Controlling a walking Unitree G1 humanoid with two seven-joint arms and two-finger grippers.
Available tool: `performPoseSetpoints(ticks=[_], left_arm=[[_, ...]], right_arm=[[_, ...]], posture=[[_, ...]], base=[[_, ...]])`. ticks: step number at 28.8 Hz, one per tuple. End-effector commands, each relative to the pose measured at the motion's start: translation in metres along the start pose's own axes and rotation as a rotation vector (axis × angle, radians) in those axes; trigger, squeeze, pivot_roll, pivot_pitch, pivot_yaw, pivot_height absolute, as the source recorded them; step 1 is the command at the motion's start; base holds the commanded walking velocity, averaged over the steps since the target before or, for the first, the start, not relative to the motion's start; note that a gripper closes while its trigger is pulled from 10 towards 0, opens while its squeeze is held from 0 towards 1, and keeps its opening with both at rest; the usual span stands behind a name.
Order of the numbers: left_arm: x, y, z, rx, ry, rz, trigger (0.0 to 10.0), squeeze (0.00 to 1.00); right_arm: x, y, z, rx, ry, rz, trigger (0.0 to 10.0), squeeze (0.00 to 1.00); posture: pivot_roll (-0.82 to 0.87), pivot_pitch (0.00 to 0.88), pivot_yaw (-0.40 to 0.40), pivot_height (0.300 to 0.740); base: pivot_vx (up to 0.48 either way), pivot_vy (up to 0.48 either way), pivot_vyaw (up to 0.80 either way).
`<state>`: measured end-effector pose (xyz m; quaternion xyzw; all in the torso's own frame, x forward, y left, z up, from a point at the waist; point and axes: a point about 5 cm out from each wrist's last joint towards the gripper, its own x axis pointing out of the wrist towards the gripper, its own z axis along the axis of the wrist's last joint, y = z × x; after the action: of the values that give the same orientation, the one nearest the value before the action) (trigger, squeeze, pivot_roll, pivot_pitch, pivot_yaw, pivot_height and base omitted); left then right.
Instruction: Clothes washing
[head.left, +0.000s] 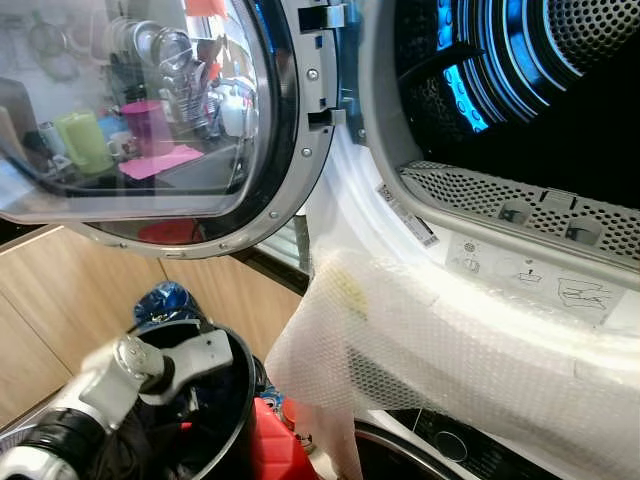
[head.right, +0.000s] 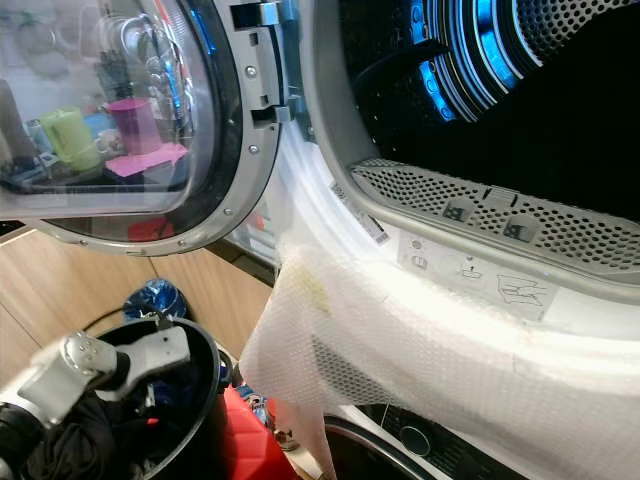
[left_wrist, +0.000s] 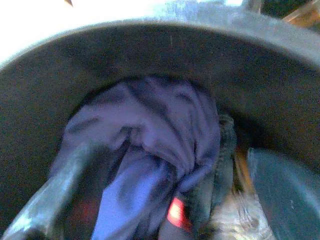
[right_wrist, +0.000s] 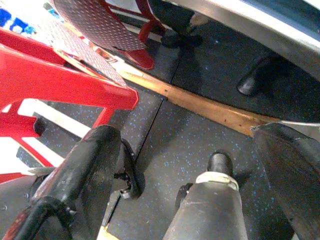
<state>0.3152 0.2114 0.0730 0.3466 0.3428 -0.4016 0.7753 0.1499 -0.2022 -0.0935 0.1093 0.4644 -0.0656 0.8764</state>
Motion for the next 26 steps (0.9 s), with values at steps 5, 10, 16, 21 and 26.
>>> performPoseSetpoints(ticks=[5,10,16,21,26], left_arm=[[0.007,0.005,-0.016,-0.061,0.111,0.078,10.0,1.0],[0.009,0.013,-0.023,-0.086,0.168,0.166,10.0,1.0],[0.019,0.011,-0.019,-0.197,0.11,0.214,10.0,1.0],[0.024,0.011,-0.019,-0.262,0.103,0.298,10.0,1.0],[0.024,0.012,-0.027,-0.28,0.187,0.424,10.0,0.0]], right_arm=[[0.001,0.004,0.001,0.013,-0.01,0.015,10.0,0.0],[0.002,0.005,0.004,0.019,-0.028,0.018,10.0,0.0],[0.002,0.007,0.007,0.022,-0.039,0.022,10.0,0.0],[0.003,0.008,0.009,0.017,-0.046,0.025,10.0,0.0],[0.003,0.008,0.012,0.036,-0.064,0.023,10.0,0.0]], posture=[[0.09,0.0,0.099,0.74],[0.09,0.0,0.1,0.74],[0.09,0.0,0.096,0.74],[0.08,0.0,0.083,0.74],[0.06,0.0,0.082,0.74]], base=[[0.0,0.0,0.0],[0.0,0.0,0.0],[0.0,0.0,0.0],[0.0,0.0,0.0],[0.0,0.0,0.0]])
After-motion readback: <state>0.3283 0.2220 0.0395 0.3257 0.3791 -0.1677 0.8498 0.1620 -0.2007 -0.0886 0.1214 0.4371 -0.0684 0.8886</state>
